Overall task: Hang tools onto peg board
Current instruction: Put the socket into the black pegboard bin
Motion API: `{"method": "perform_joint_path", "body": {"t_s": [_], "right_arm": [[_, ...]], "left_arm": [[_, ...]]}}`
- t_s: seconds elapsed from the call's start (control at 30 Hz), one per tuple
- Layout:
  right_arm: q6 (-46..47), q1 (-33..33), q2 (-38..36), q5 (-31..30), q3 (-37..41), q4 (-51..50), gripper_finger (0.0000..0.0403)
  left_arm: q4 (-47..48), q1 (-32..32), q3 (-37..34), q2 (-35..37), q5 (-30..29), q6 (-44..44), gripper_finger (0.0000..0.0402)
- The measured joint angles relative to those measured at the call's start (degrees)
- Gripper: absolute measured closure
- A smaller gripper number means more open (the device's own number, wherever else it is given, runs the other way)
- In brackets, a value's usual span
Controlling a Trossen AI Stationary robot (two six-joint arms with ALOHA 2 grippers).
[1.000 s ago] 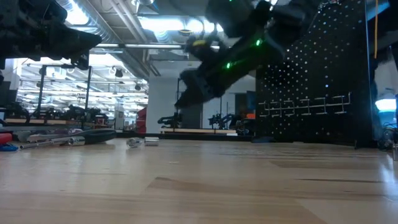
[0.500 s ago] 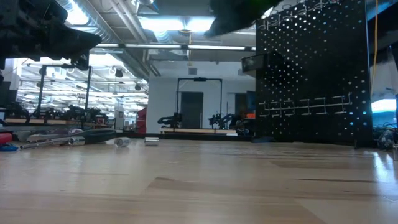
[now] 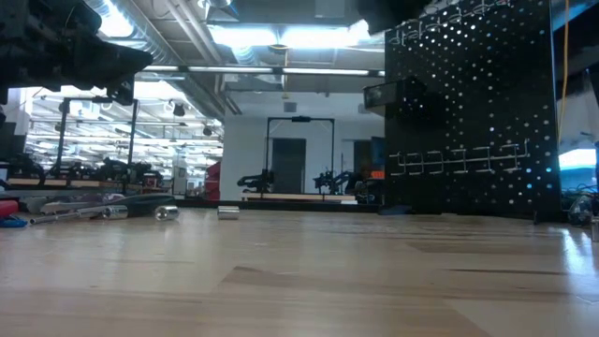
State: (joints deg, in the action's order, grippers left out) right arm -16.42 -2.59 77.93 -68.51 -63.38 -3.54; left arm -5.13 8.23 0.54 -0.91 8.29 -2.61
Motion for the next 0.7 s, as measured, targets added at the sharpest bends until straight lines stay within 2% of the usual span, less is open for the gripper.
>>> {"method": "perform_joint_path", "body": {"t_s": [0.27, 0.47, 0.57, 0.7], "right_arm": [[14.14, 6.05, 0.0, 3.66, 0.0, -13.53, 0.0333], [16.67, 7.68, 0.0, 4.14, 0.0, -17.81, 0.0329], [16.61, 7.65, 0.0, 3.7, 0.0, -17.86, 0.031], [17.67, 7.6, 0.0, 3.76, 0.0, -17.86, 0.0264]], "left_arm": [[0.17, 0.0, 0.01, 0.0, 0.0, 0.02, 0.04], [0.15, 0.0, 0.01, 0.0, 0.0, 0.02, 0.04], [0.15, 0.0, 0.01, 0.0, 0.0, 0.02, 0.04], [0.17, 0.0, 0.01, 0.0, 0.0, 0.02, 0.04]]}}
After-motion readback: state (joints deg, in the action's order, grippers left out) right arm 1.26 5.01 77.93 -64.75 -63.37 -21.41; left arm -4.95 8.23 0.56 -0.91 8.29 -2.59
